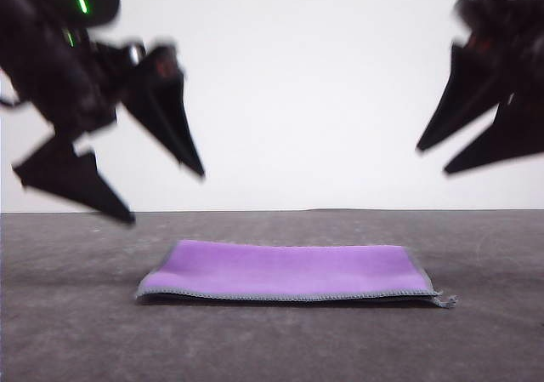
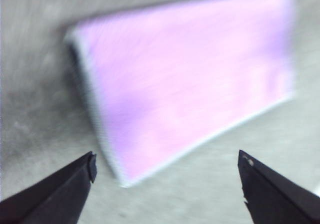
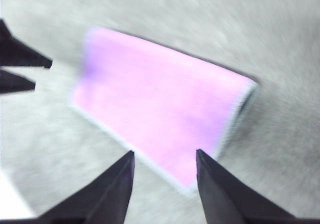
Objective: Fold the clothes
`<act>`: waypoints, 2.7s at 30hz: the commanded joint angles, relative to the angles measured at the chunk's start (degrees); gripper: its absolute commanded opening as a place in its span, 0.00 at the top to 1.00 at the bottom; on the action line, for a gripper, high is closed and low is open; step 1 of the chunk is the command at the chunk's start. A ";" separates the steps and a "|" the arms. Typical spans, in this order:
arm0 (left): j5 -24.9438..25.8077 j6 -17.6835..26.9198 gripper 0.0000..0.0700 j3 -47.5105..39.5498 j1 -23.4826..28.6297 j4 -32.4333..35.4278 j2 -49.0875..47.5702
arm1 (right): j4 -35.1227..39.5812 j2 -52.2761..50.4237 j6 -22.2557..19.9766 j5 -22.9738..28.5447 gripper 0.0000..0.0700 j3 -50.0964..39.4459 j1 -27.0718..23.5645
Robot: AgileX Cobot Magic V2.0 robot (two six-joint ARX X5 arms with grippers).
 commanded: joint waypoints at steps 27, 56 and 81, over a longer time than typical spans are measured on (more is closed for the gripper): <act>-11.07 1.92 0.21 -18.47 -0.64 3.98 -37.49 | -10.41 -1.06 12.70 2.65 0.64 0.55 0.24; -10.83 1.84 0.21 -18.40 -0.71 4.27 -37.43 | 6.12 25.93 8.93 -6.31 0.51 0.55 1.56; -10.81 1.68 0.21 -18.40 -0.71 4.60 -37.43 | 12.18 28.38 12.48 -5.59 0.99 1.38 4.82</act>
